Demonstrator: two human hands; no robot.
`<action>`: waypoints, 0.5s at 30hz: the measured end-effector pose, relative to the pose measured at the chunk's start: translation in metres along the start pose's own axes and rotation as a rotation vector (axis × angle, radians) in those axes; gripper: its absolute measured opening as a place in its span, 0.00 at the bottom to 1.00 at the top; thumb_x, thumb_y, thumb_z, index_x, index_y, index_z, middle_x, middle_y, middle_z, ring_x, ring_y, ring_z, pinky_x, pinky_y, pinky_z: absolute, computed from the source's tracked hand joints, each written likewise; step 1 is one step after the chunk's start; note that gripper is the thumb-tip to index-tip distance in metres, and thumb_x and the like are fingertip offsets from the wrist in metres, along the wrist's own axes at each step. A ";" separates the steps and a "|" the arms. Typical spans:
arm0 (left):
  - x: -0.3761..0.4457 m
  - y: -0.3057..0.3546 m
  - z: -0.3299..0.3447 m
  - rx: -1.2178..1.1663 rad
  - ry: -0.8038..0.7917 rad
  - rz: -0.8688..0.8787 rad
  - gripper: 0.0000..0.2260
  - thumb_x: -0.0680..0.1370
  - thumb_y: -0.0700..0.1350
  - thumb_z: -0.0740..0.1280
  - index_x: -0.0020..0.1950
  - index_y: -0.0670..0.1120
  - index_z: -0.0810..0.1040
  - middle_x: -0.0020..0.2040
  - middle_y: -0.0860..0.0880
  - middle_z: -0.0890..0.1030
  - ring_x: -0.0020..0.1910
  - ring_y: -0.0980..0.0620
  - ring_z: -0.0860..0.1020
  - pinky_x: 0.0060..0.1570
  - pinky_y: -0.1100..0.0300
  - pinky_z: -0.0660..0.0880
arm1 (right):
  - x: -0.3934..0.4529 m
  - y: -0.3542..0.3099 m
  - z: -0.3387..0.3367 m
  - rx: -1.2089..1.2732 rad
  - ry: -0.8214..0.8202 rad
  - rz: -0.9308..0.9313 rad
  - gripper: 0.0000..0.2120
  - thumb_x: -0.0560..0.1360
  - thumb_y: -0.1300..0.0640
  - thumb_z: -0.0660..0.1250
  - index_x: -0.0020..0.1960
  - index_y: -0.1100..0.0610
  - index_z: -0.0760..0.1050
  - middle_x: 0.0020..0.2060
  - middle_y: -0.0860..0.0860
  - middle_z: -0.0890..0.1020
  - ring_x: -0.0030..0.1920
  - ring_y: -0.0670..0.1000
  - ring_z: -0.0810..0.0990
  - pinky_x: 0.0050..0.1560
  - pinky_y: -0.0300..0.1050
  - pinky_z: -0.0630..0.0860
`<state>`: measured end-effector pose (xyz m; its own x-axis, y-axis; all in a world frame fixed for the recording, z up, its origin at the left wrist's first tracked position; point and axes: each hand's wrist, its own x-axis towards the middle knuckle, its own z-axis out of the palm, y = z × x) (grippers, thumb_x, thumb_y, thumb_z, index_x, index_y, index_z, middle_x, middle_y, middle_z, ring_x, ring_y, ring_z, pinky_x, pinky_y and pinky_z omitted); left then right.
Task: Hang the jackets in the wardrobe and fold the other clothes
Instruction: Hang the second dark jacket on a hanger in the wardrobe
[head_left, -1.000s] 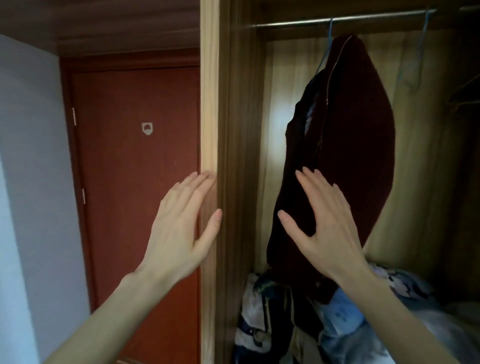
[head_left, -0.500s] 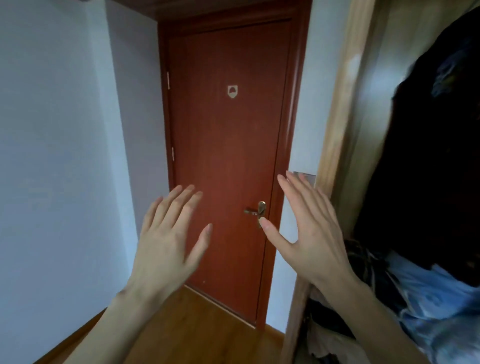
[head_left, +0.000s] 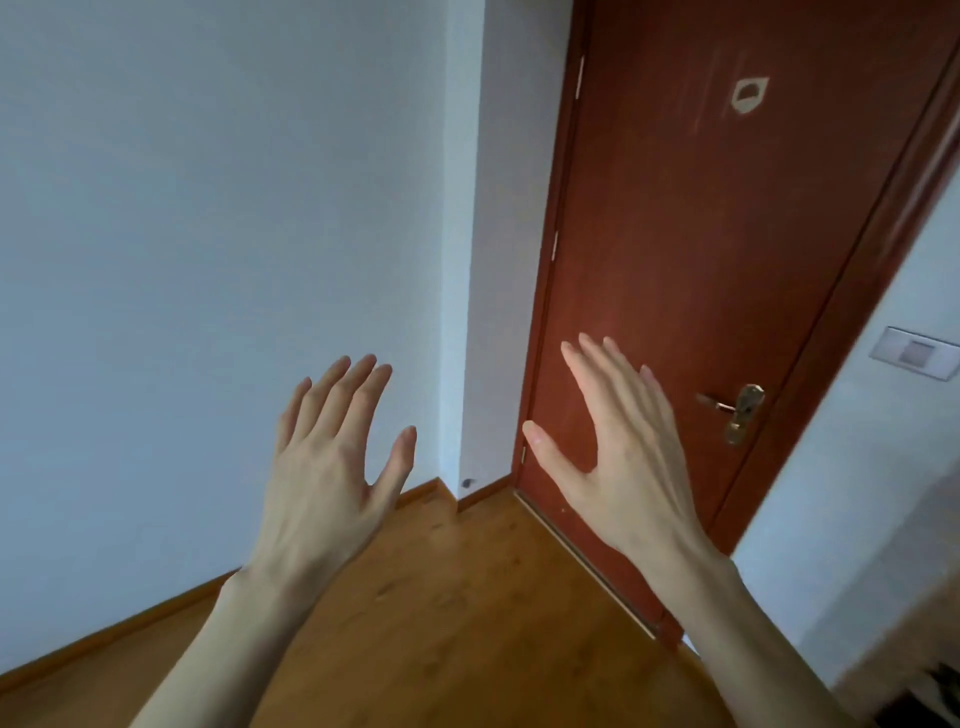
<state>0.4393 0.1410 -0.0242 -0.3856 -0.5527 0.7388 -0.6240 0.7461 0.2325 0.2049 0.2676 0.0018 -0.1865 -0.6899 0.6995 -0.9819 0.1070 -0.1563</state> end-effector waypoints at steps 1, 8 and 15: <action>-0.003 -0.013 0.000 0.034 -0.001 -0.024 0.27 0.84 0.59 0.57 0.79 0.46 0.70 0.78 0.47 0.72 0.81 0.47 0.64 0.79 0.41 0.61 | 0.007 -0.006 0.017 0.028 -0.012 -0.022 0.37 0.81 0.32 0.56 0.83 0.51 0.59 0.82 0.48 0.60 0.83 0.47 0.53 0.83 0.51 0.48; -0.010 -0.091 0.005 0.250 0.007 -0.225 0.27 0.84 0.57 0.61 0.79 0.45 0.70 0.78 0.48 0.71 0.81 0.48 0.63 0.79 0.43 0.60 | 0.058 -0.046 0.129 0.268 -0.041 -0.191 0.34 0.81 0.35 0.60 0.80 0.54 0.64 0.80 0.52 0.66 0.82 0.51 0.59 0.80 0.60 0.59; -0.018 -0.151 -0.010 0.442 0.055 -0.446 0.27 0.84 0.58 0.59 0.80 0.46 0.69 0.79 0.47 0.70 0.81 0.48 0.63 0.80 0.44 0.59 | 0.119 -0.087 0.212 0.464 -0.126 -0.372 0.34 0.82 0.35 0.58 0.81 0.54 0.64 0.80 0.51 0.65 0.82 0.50 0.58 0.82 0.57 0.56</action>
<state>0.5475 0.0416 -0.0658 0.0047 -0.7463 0.6656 -0.9431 0.2180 0.2510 0.2754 0.0245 -0.0492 0.1992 -0.7039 0.6817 -0.8584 -0.4609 -0.2251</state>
